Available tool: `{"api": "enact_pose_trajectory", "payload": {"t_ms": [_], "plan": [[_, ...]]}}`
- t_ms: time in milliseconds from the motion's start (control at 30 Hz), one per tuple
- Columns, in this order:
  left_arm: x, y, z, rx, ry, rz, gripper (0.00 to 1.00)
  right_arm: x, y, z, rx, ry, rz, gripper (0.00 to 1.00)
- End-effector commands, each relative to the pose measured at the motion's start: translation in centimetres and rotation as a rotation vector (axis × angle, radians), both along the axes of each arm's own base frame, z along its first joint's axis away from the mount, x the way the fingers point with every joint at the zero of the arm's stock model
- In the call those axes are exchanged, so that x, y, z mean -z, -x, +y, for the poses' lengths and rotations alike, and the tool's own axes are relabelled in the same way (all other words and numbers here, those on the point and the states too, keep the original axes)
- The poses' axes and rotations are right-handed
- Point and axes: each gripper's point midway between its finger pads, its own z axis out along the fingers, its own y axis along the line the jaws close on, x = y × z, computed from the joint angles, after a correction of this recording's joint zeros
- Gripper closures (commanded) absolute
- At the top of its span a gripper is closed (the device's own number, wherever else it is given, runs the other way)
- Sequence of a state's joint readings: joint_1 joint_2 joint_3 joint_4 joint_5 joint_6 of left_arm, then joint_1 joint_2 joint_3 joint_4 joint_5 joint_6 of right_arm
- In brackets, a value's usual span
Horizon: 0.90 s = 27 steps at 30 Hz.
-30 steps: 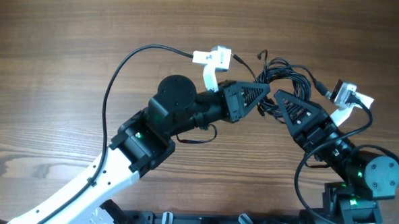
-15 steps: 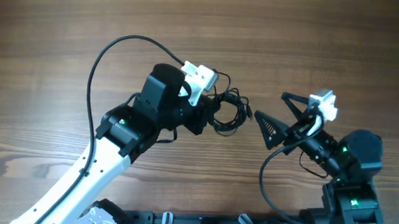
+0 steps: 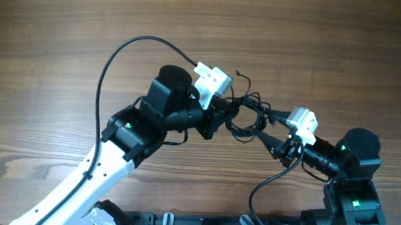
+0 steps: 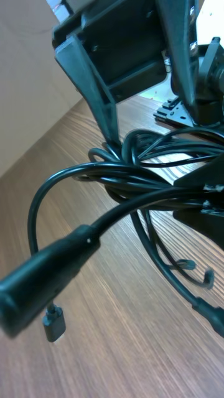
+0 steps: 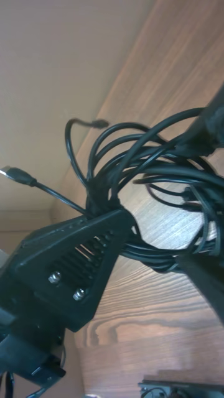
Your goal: Untangle cables
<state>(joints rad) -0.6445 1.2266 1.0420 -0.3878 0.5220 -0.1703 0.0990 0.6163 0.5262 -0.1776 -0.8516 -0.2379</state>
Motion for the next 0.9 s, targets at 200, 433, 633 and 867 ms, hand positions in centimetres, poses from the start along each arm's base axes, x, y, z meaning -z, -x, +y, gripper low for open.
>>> {"api": "enact_pose_trajectory", "payload": {"t_ms": [200,433,633,867], "plan": [[-1.2,0.0,-0.7,-0.026,0.046,0.007,0.96,-0.4,-0.2,-0.2,0.016,0.017,-0.034,0.96],[-2.9,-0.4,-1.4,-0.034,0.121,-0.005,0.96,0.1,-0.1,-0.2,0.016,0.020,-0.009,0.59],[-3.1,-0.5,-1.4,-0.036,0.129,-0.004,0.96,0.1,-0.1,-0.2,0.016,0.020,-0.008,0.96],[-5.9,0.1,-2.6,0.034,0.242,-0.035,0.96,0.2,-0.1,-0.2,0.015,0.020,-0.003,0.62]]}}
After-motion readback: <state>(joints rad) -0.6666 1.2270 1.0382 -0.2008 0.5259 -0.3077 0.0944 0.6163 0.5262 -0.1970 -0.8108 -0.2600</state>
